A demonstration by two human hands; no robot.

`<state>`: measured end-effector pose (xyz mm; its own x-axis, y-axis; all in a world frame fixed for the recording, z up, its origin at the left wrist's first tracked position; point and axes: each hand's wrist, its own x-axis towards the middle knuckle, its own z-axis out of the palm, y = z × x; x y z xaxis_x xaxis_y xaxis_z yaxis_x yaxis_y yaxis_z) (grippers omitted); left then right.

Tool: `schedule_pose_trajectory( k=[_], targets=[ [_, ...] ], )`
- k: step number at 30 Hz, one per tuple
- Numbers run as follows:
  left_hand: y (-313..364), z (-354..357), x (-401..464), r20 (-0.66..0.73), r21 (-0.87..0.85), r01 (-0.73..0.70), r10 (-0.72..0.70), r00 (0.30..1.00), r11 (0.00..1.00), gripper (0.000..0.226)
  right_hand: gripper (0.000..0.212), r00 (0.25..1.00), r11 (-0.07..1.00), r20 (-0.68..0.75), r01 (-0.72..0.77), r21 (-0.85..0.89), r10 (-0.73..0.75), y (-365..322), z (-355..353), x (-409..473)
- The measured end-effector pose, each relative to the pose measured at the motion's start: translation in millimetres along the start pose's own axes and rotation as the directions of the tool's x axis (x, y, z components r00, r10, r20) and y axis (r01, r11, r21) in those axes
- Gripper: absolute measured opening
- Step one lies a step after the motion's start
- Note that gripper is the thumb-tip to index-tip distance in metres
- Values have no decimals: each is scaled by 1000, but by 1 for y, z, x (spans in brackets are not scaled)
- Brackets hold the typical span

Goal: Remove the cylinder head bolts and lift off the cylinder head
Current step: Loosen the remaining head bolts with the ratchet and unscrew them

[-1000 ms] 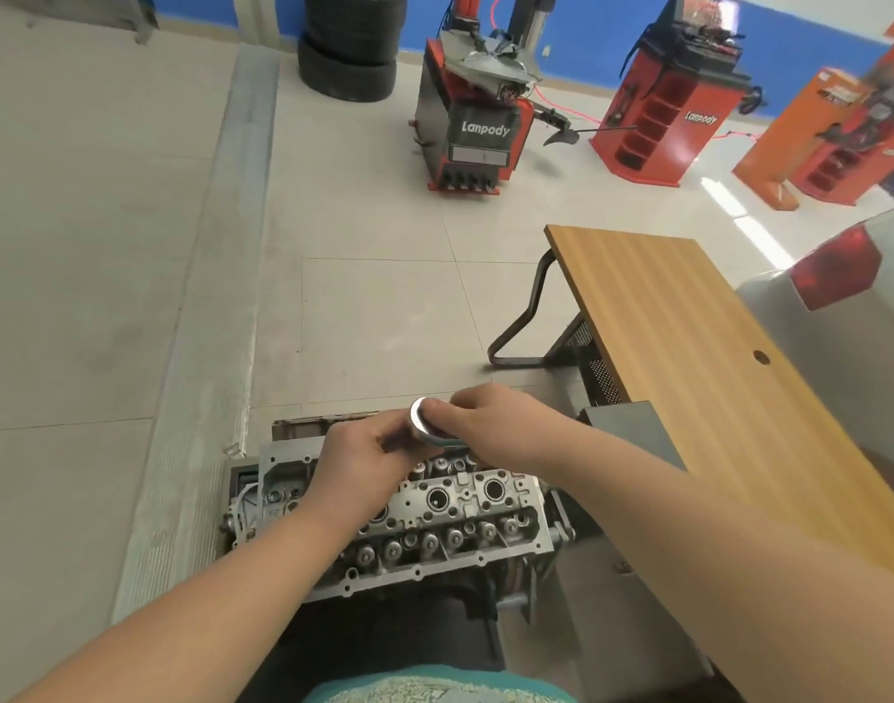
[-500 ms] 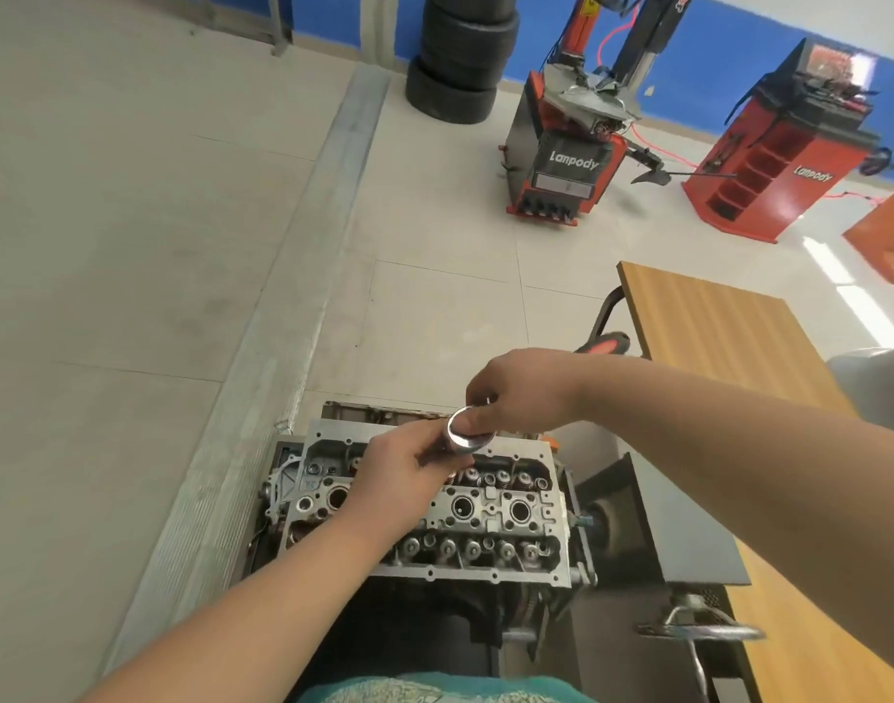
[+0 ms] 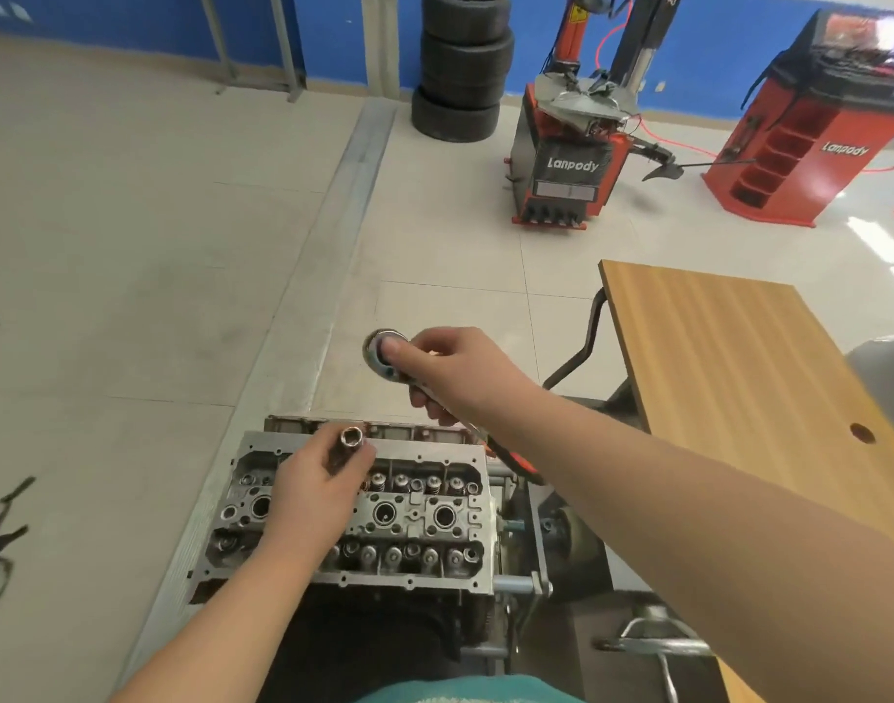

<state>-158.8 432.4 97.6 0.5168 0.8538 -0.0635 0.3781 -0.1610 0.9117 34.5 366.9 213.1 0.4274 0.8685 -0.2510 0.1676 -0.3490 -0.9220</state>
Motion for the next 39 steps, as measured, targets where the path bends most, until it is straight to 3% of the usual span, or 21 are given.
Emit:
schedule_pose_trajectory(
  k=[5, 10, 15, 18, 26, 33, 36, 39],
  targets=[
    [0, 9, -7, -62, -24, 17, -19, 998, 1000, 40, 22, 975, 981, -166, -167, -94, 150, 114, -61, -20],
    [4, 17, -5, -127, -229, 65, -96, 987, 971, 30, 34, 908, 881, -342, -353, -315, 241, 236, -130, -45],
    [9, 22, -4, -124, -220, 78, -107, 987, 972, 26, 36, 865, 723, -465, -444, -529, 190, 313, -169, -72],
    [13, 25, 0, -136, -222, 88, -120, 984, 971, 35, 38, 884, 641, -427, -442, -628, 191, 333, -177, -75],
    [20, 32, -1, -177, -259, 96, -146, 973, 961, 28, 28, 886, 620, -446, -422, -662, 126, 341, -168, -70],
    [18, 30, 0, -164, -253, 84, -128, 978, 964, 30, 48, 807, 676, -549, -530, -513, 216, 334, -159, -78],
    [12, 26, 2, -135, -253, 68, -105, 985, 965, 33, 62, 784, 683, -586, -543, -490, 203, 333, -151, -88],
    [6, 21, 5, -88, -238, 62, -85, 992, 969, 31, 60, 748, 659, -651, -555, -508, 128, 327, -136, -97]
  ],
)
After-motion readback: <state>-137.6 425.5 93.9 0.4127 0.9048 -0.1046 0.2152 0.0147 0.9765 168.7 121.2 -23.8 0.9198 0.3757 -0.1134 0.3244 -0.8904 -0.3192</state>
